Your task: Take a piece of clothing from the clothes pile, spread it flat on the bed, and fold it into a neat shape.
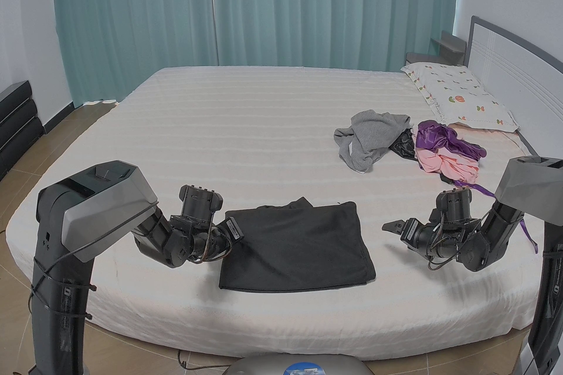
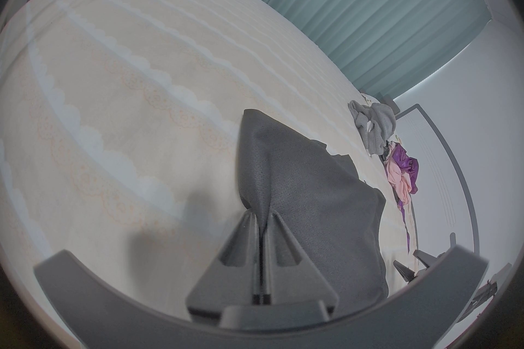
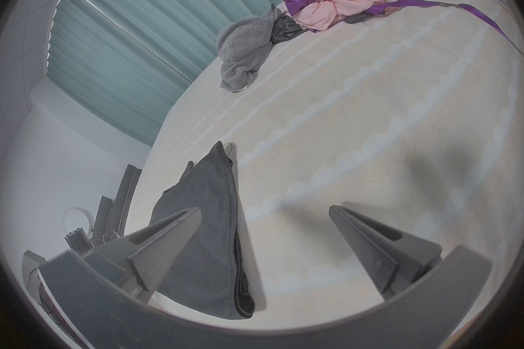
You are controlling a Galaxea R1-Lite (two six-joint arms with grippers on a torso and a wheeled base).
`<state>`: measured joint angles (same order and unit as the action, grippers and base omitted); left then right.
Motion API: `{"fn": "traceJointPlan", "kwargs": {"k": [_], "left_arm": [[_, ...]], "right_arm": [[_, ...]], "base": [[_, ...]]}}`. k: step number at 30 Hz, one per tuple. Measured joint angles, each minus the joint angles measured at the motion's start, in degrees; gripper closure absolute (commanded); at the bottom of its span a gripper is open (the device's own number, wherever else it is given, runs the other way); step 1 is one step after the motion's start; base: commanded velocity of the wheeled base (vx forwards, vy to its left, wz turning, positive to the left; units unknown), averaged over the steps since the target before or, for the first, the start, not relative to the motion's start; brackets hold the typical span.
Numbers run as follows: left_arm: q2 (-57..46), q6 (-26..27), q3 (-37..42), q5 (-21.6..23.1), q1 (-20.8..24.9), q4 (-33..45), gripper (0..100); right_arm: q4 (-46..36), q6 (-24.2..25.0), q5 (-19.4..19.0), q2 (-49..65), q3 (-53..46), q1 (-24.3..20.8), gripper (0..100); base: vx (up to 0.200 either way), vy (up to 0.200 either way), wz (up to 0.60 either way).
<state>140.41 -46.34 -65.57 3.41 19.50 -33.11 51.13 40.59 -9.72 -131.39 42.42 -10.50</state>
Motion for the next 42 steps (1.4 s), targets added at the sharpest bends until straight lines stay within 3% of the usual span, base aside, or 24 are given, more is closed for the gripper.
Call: {"fn": "traceJointPlan", "kwargs": {"k": [42], "left_arm": [[-1.05, -2.66, -0.46, 0.0, -1.4, 0.02, 100]], "right_arm": [[-0.09, 0.0, -0.02, -0.78, -0.17, -0.2, 0]], "base": [[0.0, 0.2, 0.0]]}}
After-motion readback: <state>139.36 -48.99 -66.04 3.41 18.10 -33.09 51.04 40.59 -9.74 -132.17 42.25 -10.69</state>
